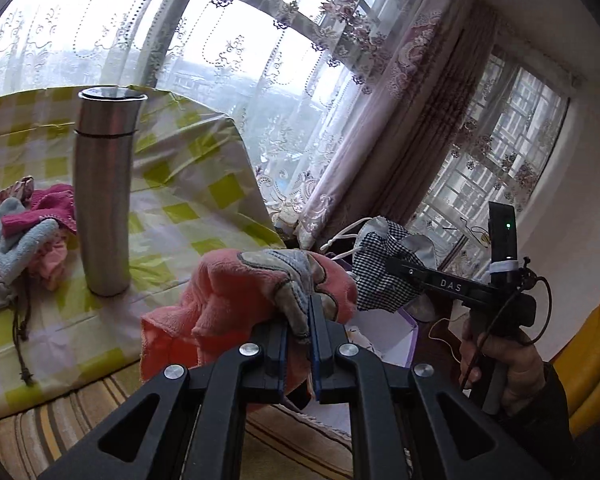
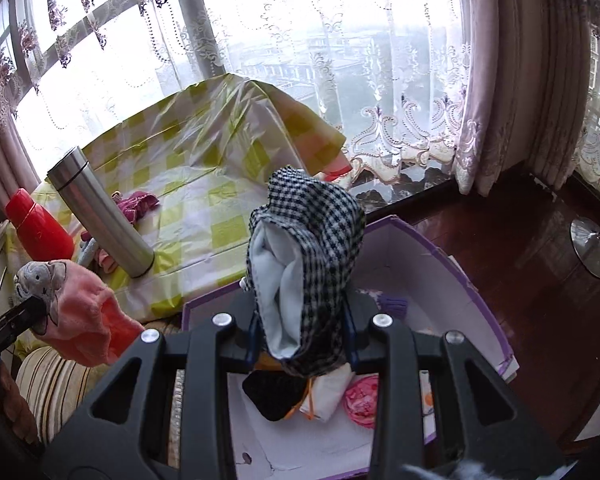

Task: Organize soft objects
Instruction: 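Carry pink towel and gingham pouch into the box and open both tools, then return both tools to the table over the remaining pile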

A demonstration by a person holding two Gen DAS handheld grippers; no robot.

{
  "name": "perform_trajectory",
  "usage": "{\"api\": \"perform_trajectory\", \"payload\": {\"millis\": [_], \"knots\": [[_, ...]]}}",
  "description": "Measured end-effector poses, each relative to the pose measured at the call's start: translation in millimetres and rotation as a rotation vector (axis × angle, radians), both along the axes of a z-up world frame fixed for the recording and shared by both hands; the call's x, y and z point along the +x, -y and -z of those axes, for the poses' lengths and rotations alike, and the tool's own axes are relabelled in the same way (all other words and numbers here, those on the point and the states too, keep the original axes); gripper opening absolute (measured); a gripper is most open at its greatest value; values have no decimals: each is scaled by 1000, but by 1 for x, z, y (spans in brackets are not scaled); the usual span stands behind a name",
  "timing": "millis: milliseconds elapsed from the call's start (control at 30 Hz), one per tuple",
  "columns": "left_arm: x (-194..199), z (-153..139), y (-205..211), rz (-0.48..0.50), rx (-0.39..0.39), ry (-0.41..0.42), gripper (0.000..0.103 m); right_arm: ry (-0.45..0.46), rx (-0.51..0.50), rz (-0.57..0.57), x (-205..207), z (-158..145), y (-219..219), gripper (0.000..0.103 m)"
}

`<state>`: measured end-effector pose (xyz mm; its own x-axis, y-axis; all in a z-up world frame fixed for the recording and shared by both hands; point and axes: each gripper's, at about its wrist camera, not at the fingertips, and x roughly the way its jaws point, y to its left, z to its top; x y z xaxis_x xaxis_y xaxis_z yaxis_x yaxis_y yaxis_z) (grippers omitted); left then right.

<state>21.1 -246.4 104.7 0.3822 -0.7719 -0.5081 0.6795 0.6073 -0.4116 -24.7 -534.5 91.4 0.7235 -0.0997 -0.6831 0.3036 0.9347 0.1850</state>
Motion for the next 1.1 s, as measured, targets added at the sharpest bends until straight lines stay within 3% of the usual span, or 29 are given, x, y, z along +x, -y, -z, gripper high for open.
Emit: {"api": "perform_trajectory", "payload": {"millis": [233,300,400,500,800,1100], "knots": [[-21,6,52,155,18,-45,11,-31,-36,93,-23,0,25,36],[-20,13,64,195,51,-75,26,-44,-49,113,-26,2,30,40],[-21,24,73,197,100,-96,53,-84,-59,137,-26,7,36,61],[-15,28,68,175,111,-102,53,-87,-56,143,-29,10,38,69],[-4,30,34,72,119,-80,53,-99,-30,72,-15,17,18,69],[17,35,-26,-86,105,-93,53,-110,-20,-13,2,18,-11,69]]}}
